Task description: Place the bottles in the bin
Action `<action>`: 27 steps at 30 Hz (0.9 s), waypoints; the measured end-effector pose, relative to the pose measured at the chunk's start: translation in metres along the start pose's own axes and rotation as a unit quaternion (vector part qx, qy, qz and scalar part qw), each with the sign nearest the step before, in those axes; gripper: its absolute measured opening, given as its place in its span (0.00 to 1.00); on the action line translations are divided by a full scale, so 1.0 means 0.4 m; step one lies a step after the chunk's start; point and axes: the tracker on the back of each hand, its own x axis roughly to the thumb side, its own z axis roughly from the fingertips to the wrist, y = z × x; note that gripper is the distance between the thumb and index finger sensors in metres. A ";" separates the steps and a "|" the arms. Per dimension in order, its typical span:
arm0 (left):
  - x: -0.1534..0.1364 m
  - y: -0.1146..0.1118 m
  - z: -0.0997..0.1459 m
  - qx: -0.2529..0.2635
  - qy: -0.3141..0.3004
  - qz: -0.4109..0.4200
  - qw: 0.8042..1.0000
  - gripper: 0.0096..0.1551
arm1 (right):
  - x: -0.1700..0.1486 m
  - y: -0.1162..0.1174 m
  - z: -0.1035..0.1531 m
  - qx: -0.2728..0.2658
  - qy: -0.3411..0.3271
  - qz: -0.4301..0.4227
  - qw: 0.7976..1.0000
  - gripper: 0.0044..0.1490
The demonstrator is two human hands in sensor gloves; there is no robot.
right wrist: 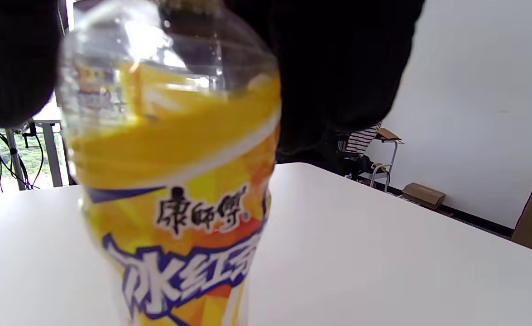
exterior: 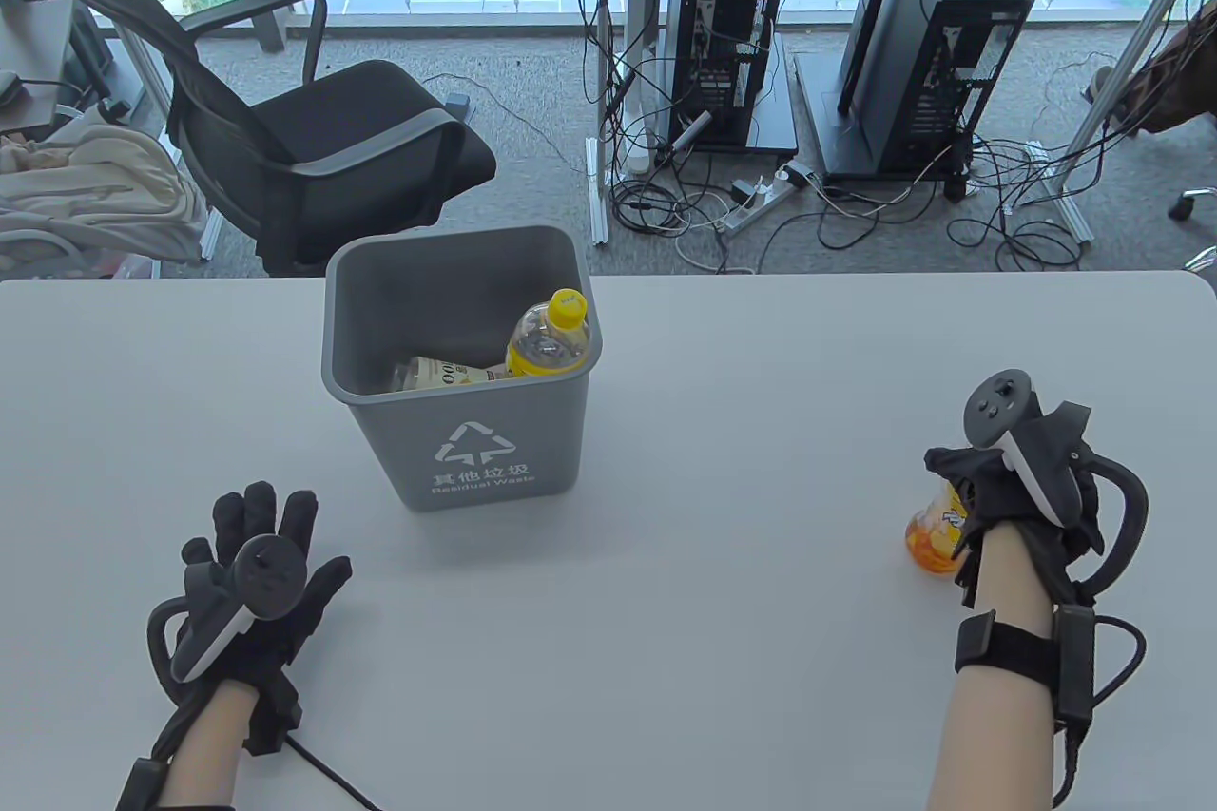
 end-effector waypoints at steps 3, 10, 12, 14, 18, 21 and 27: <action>0.002 -0.002 -0.001 -0.003 0.000 -0.004 1.000 0.51 | 0.005 -0.005 0.000 0.013 -0.001 0.020 1.000 0.60; 0.003 -0.003 -0.002 -0.006 0.001 -0.007 1.000 0.50 | 0.025 0.001 0.011 -0.049 -0.016 0.030 0.998 0.55; 0.001 -0.002 -0.002 -0.004 0.003 -0.003 1.000 0.51 | 0.040 0.004 0.024 -0.071 -0.021 0.030 0.997 0.53; 0.000 0.000 -0.002 -0.002 0.003 0.002 1.000 0.51 | 0.062 0.004 0.036 -0.092 -0.033 0.042 0.994 0.53; -0.003 0.001 0.000 0.000 0.004 0.005 1.000 0.51 | 0.123 -0.013 0.059 -0.105 -0.062 0.051 0.991 0.53; -0.005 0.005 0.001 0.003 0.002 0.010 1.000 0.51 | 0.186 -0.065 0.092 -0.143 -0.096 0.010 0.985 0.53; -0.008 0.006 0.000 0.003 0.002 0.016 1.000 0.51 | 0.317 -0.229 0.200 -0.261 -0.171 -0.123 0.942 0.52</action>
